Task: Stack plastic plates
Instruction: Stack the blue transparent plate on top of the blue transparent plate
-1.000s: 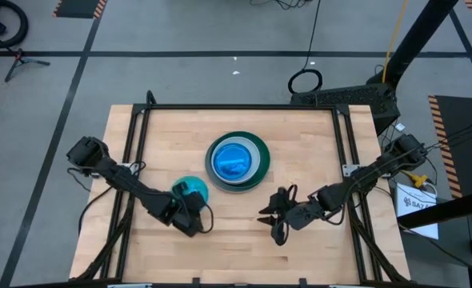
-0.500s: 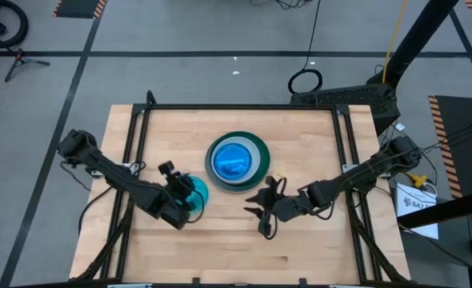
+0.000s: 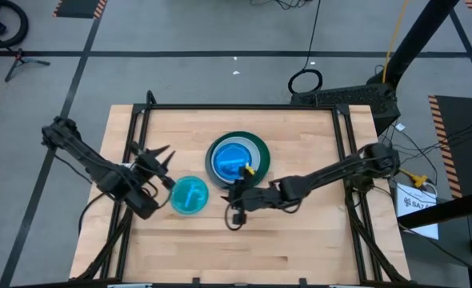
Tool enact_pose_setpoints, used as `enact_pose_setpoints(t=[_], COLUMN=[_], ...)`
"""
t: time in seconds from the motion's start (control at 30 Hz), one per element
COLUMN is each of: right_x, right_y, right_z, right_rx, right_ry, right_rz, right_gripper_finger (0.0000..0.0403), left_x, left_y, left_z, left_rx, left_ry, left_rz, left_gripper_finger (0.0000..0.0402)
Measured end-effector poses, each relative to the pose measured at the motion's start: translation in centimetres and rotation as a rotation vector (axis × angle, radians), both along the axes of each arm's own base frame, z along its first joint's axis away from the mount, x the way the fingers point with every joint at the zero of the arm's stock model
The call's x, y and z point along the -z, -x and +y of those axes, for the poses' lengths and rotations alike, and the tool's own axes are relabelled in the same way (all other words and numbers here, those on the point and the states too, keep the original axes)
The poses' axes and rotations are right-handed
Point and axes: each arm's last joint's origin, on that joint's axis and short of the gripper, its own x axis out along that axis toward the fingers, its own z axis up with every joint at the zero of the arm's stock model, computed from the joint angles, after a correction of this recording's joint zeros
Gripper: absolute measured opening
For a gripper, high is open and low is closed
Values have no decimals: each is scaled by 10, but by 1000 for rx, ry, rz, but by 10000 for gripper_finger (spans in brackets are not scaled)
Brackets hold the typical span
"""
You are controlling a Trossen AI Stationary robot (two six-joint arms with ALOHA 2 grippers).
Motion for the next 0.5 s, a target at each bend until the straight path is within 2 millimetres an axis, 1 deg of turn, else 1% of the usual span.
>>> enact_pose_setpoints(t=[0.2, 0.37, 0.5], right_x=[3, 15, 32], right_y=[-32, -52, -67], right_z=[2, 7, 11], right_rx=[-80, -138, -171], right_ry=[-13, 14, 69], right_rz=[19, 42, 73], right_gripper_finger=[116, 116, 116], left_x=[-2, 3, 3], left_y=[19, 21, 21], left_z=[8, 7, 7], left_rx=[-41, -28, -24], left_ry=[41, 34, 19], left_rz=[-59, -38, -18], left_gripper_finger=[118, 118, 118])
